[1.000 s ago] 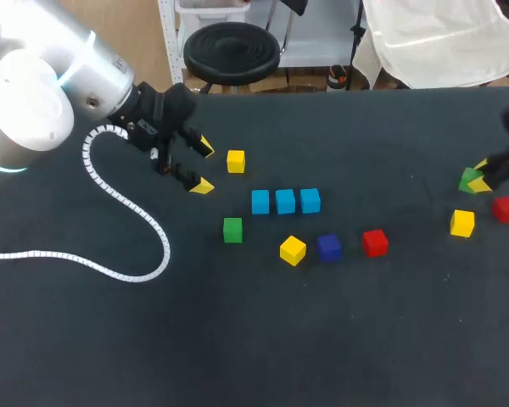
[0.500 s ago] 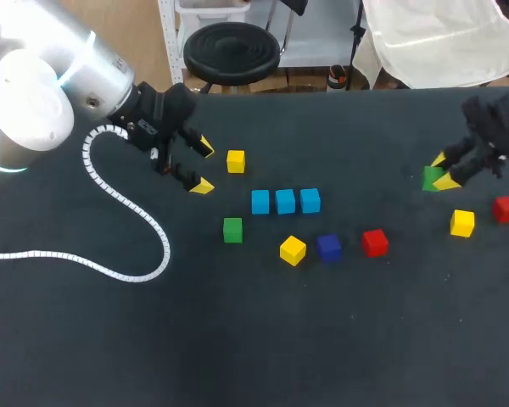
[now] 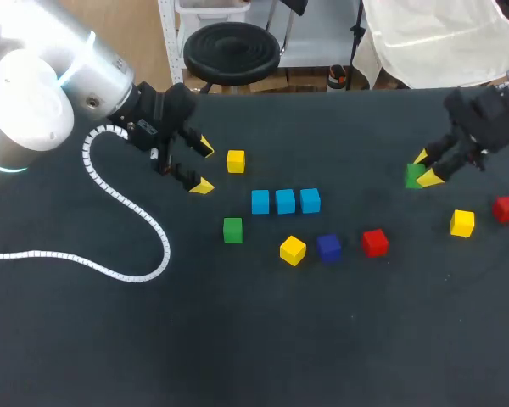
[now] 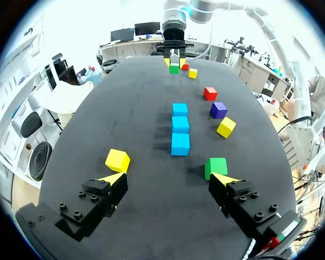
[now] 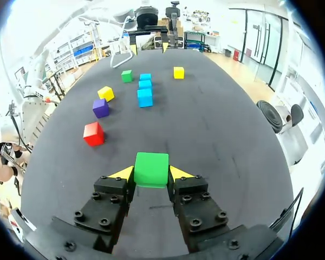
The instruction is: Place the blue cubes, place green cubes on the blue cubes, place the yellow cubes on the green cubes, then place the red cubes on the yellow cubes, and place purple cube on the red cubes.
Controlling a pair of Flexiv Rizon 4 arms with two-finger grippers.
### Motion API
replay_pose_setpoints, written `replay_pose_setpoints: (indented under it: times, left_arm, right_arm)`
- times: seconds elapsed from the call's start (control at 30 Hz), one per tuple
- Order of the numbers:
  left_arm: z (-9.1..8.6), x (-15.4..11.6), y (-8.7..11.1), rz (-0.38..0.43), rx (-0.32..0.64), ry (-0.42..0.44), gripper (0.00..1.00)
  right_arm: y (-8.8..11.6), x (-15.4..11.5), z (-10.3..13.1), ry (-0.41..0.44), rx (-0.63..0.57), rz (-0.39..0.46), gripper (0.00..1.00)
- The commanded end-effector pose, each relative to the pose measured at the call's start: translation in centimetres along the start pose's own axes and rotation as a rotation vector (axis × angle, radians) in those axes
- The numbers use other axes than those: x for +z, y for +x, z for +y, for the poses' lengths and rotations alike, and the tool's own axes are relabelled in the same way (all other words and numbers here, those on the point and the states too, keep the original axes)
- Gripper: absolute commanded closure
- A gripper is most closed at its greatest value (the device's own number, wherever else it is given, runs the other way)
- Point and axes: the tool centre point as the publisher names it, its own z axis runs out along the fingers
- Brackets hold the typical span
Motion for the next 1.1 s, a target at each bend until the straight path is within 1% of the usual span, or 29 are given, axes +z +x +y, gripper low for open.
replay_pose_setpoints:
  times: [0.03, 0.1, 0.17, 0.2, 0.23, 0.33, 0.47, 0.53, 0.57, 0.67, 0.73, 0.77, 0.8, 0.83, 0.87, 0.9, 1.0, 1.07, 1.1]
  left_arm:
    - [0.1, 0.0, 0.1, -0.001, 0.002, 0.002, 0.0]
    - [0.1, 0.0, 0.1, -0.001, 0.002, 0.002, 0.0]
    - [0.1, 0.0, 0.1, -0.001, 0.002, 0.002, 0.0]
    - [0.1, 0.0, 0.1, -0.001, 0.002, 0.002, 0.0]
    - [0.1, 0.0, 0.1, -0.001, 0.002, 0.002, 0.0]
    - [0.1, 0.0, 0.1, -0.001, 0.002, 0.002, 0.0]
    - [0.1, 0.0, 0.1, -0.001, 0.002, 0.002, 0.0]
    - [0.1, 0.0, 0.1, -0.001, 0.002, 0.002, 0.0]
    - [0.1, 0.0, 0.1, -0.001, 0.002, 0.002, 0.0]
    - [0.1, 0.0, 0.1, -0.001, 0.002, 0.002, 0.0]
    - [0.1, 0.0, 0.1, -0.001, 0.002, 0.002, 0.0]
    - [0.1, 0.0, 0.1, -0.001, 0.002, 0.002, 0.0]
    - [0.1, 0.0, 0.1, -0.001, 0.002, 0.002, 0.0]
    - [0.1, 0.0, 0.1, -0.001, 0.002, 0.002, 0.0]
    - [0.1, 0.0, 0.1, -0.001, 0.002, 0.002, 0.0]
    - [0.1, 0.0, 0.1, -0.001, 0.002, 0.002, 0.0]
    - [0.1, 0.0, 0.1, -0.001, 0.002, 0.002, 0.0]
    - [0.1, 0.0, 0.1, -0.001, 0.002, 0.002, 0.0]
    - [0.1, 0.0, 0.1, -0.001, 0.002, 0.002, 0.0]
  right_arm:
    - [0.0, 0.0, 0.1, 0.001, -0.001, -0.001, 1.0]
    - [0.0, 0.0, 0.1, 0.001, -0.001, -0.001, 1.0]
    - [-0.9, 0.6, 0.3, -0.006, -0.012, 0.02, 1.0]
    - [-1.2, 0.9, 0.5, -0.011, -0.013, 0.022, 1.0]
    - [-2.0, 1.5, 0.9, -0.017, -0.007, 0.027, 1.0]
    - [-3.4, 2.2, 1.6, -0.016, -0.002, 0.023, 1.0]
    - [-5.1, 1.6, 2.2, 0.005, -0.007, 0.043, 1.0]
    - [-5.9, 1.1, 2.3, 0.025, -0.021, 0.03, 1.0]
    - [-6.4, 0.9, 2.3, 0.03, -0.027, 0.037, 1.0]
    - [-7.7, 0.7, 2.2, 0.025, -0.058, 0.033, 1.0]
    - [-8.4, 0.9, 2.2, 0.021, -0.081, 0.015, 1.0]
    - [-8.8, 1.2, 2.1, 0.0, -0.095, 0.021, 1.0]
    - [-9.1, 1.5, 2.1, 0.002, -0.102, 0.024, 1.0]
    - [-9.2, 1.7, 1.9, -0.013, -0.126, 0.018, 1.0]
    - [-9.3, 1.9, 1.8, -0.01, -0.119, 0.013, 1.0]
    - [-9.5, 2.3, 1.6, -0.029, -0.145, 0.017, 1.0]
    - [-10.4, 3.5, 1.3, -0.052, -0.17, -0.018, 1.0]
    - [-11.4, 4.8, 1.0, -0.086, -0.196, -0.054, 1.0]
    - [-11.9, 5.5, 0.9, -0.096, -0.201, -0.049, 1.0]
